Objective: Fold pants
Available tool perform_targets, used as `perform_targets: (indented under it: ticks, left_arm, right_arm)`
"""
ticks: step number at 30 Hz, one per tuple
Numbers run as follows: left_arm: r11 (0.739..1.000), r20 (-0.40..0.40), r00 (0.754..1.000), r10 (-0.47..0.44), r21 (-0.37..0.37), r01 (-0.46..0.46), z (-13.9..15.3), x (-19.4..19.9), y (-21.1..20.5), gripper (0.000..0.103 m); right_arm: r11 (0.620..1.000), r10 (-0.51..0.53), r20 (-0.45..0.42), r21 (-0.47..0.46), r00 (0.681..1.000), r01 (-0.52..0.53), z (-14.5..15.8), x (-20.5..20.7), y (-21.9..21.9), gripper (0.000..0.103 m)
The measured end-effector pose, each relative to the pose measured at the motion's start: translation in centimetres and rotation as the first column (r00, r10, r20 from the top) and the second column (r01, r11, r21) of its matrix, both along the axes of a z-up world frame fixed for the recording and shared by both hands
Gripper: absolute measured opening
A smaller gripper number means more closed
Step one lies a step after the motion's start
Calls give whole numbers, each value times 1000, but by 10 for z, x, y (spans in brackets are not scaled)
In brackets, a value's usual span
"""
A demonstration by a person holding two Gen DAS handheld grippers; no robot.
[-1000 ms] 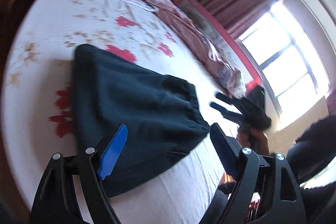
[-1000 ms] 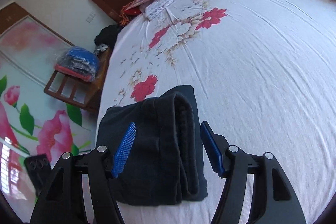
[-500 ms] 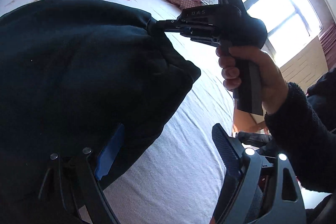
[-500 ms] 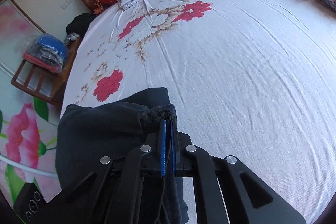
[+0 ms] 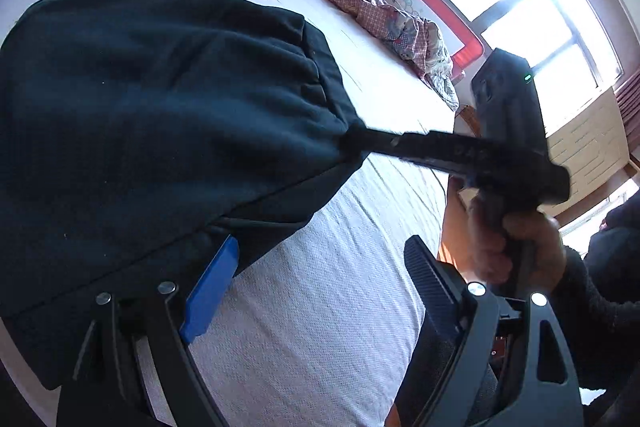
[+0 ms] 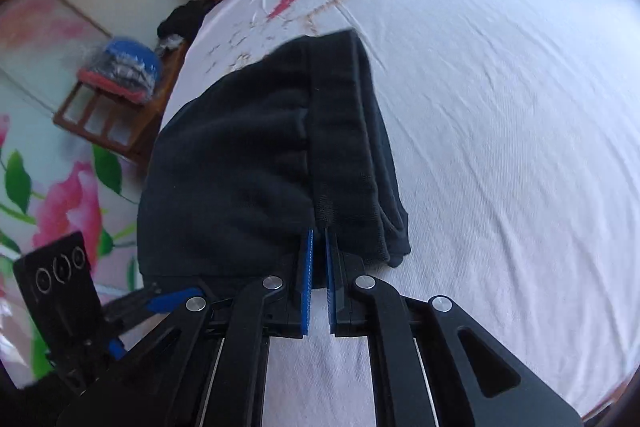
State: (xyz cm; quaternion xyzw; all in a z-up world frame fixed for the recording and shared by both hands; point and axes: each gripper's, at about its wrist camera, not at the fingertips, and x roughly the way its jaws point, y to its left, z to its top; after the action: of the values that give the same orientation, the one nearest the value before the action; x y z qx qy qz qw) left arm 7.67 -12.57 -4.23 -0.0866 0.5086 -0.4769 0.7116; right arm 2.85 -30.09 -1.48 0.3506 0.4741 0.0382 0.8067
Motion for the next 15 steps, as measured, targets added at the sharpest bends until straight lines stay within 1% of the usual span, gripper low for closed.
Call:
perform_targets:
  ticks: [1,3,4,6,7,8,9,11,13,15]
  left_arm:
    - [1000,0,1000,-1,0,1,1,-1,1,85]
    - [1000,20,1000,8,13,-8,4,-3,3,85]
    - [1000,32,999,12,13,-12,8,-5,6,85]
    - [999,57,998,32,35,-34,17,-12,16,85]
    - [998,66,997,47,46,-50,21,-15,22,89]
    - [995,75,994,80,55,-84,26,-22,33,95]
    - [991,82,991,107,65,-113,29,-25,42,97]
    - [982,93,982,162,79,-170,35,-37,66,100]
    - [962,100,967,235,120,-246,38,-46,89,101]
    - [941,80,954,290,156,-299,36,-50,111,101]
  right_arm:
    - [1000,-16,23,19,1000,16,6,-2,-2,2]
    - [997,0,47,-78,999,4,31,-4,4,3]
    - [994,9,56,-108,998,-3,42,-6,6,5]
    - [994,45,53,-98,998,-40,53,-15,9,6]
    - [994,53,45,-102,998,-49,56,-21,10,17]
    - [993,50,35,-111,998,-46,57,-28,10,29]
    - [992,45,25,-117,999,-42,57,-36,11,51]
    - [993,48,2,-111,999,-47,52,-52,10,52]
    - [994,42,-46,-97,998,-46,44,-69,11,52]
    - [996,26,-85,-81,996,-33,35,-88,11,52]
